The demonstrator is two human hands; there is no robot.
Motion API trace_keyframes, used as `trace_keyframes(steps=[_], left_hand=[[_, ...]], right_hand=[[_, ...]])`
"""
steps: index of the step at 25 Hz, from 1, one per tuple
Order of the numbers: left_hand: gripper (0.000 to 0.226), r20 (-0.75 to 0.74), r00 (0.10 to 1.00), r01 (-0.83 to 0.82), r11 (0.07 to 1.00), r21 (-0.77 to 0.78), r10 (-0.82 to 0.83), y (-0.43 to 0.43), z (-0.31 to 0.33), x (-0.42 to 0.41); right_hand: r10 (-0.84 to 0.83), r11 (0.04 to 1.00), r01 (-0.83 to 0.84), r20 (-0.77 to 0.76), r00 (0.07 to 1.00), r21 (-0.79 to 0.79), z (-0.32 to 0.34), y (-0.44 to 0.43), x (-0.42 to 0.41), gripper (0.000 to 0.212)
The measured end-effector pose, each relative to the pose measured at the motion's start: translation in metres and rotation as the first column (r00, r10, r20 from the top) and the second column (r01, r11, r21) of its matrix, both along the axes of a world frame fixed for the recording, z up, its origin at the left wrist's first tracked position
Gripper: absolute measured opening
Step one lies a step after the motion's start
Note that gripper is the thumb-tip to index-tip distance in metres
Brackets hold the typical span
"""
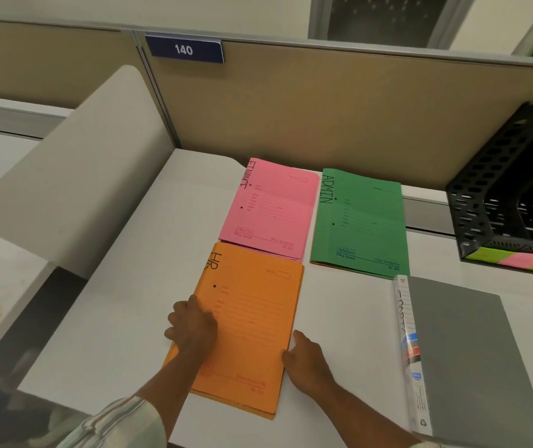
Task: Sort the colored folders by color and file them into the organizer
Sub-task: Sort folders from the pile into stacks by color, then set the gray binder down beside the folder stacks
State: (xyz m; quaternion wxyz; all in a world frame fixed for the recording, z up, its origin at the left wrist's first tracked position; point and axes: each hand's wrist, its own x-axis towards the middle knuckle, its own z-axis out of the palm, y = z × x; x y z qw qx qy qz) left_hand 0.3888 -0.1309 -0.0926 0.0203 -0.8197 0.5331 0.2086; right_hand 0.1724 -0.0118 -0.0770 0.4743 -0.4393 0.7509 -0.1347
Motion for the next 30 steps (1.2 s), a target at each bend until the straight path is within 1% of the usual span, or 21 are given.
trace_keyframes(steps=[2, 4, 6, 7, 9, 11, 14, 20, 25, 30], left_hand=[[0.044, 0.023, 1.000, 0.014, 1.000, -0.006, -0.013, 0.000, 0.000, -0.002], [0.049, 0.053, 0.998, 0.048, 0.998, -0.029, -0.046, 0.001, 0.001, -0.005], [0.062, 0.066, 0.994, 0.091, 0.994, -0.067, -0.086, 0.006, 0.002, -0.010], [0.066, 0.066, 0.992, 0.113, 0.990, -0.087, -0.107, 0.008, 0.004, -0.014], [0.070, 0.083, 0.982, 0.175, 0.979, -0.108, -0.167, 0.015, 0.006, -0.022], [0.075, 0.093, 0.969, 0.239, 0.966, -0.097, -0.230, 0.022, 0.007, -0.033], [0.082, 0.069, 0.952, 0.302, 0.950, -0.082, -0.297, 0.034, 0.009, -0.057], [0.081, 0.046, 0.893, 0.450, 0.891, -0.056, -0.448, 0.059, 0.016, -0.124], [0.079, -0.046, 0.858, 0.509, 0.858, -0.069, -0.512, 0.081, 0.024, -0.188], [0.078, -0.133, 0.797, 0.586, 0.808, -0.064, -0.589, 0.107, 0.028, -0.253]], right_hand=[[-0.007, 1.000, 0.007, -0.029, 1.000, 0.009, 0.000, 0.002, -0.004, 0.014], [0.009, 1.000, -0.008, -0.047, 0.999, 0.017, 0.001, 0.004, -0.008, 0.025], [0.050, 0.999, -0.049, -0.100, 0.994, 0.009, 0.001, 0.007, -0.014, 0.051], [0.069, 0.998, -0.068, -0.137, 0.988, 0.008, 0.001, 0.009, -0.018, 0.059], [0.098, 0.995, -0.100, -0.190, 0.977, 0.003, 0.004, 0.013, -0.027, 0.065], [0.128, 0.991, -0.131, -0.217, 0.968, -0.001, 0.005, 0.017, -0.038, 0.067], [0.141, 0.988, -0.151, -0.264, 0.954, -0.019, 0.007, 0.023, -0.055, 0.069], [0.081, 0.982, -0.135, -0.344, 0.935, -0.134, 0.012, 0.040, -0.095, 0.069], [-0.060, 0.971, -0.040, -0.401, 0.914, -0.236, 0.024, 0.060, -0.149, 0.066], [-0.198, 0.972, 0.116, -0.446, 0.873, -0.205, 0.032, 0.090, -0.221, 0.064]])
